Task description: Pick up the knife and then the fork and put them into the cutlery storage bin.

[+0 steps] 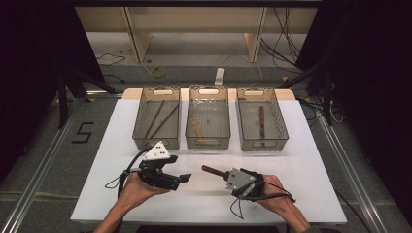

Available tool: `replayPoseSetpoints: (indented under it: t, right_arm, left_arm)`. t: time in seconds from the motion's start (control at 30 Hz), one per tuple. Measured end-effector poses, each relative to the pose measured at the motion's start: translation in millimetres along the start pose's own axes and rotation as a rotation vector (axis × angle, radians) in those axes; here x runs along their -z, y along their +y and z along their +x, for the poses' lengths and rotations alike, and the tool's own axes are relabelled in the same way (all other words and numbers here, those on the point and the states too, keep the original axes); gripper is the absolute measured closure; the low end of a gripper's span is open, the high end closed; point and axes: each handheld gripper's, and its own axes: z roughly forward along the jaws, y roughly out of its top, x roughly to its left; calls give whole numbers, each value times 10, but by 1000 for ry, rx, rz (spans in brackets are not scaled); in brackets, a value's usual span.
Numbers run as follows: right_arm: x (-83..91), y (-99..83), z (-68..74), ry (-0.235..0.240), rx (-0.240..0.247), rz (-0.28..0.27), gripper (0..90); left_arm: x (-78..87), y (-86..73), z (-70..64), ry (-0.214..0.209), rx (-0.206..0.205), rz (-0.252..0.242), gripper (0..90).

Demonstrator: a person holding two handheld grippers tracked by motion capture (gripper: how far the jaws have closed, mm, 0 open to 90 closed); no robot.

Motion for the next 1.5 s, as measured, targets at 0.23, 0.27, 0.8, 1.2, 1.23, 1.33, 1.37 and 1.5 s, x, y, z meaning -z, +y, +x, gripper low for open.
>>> replayPoseSetpoints:
  t: [0.23,0.27,0.8,1.2,1.23,1.33,1.37,1.5]
  right_arm:
    - [28,-59,-181,-3,-101,-5,786]
    - [25,-70,-206,-2,-112,-5,786]
    - [50,-165,-485,4,-283,-1,785]
    - [53,-238,-762,10,-411,-16,785]
    - [51,-241,-790,11,-424,-15,785]
    - [36,-250,-888,11,-457,-15,785]
    - [28,-253,-923,12,-476,-20,785]
    - [-3,-273,-1052,8,-510,-25,785]
  left_arm:
    - [50,-53,46,7,16,-26,190]
    - [54,-57,52,10,17,-27,190]
    - [117,-99,114,45,33,-61,182]
    - [162,-144,141,73,52,-85,166]
    - [169,-148,145,75,54,-87,165]
    - [194,-152,153,85,51,-100,164]
    - [201,-153,159,87,52,-102,163]
    - [211,-167,177,88,61,-102,157]
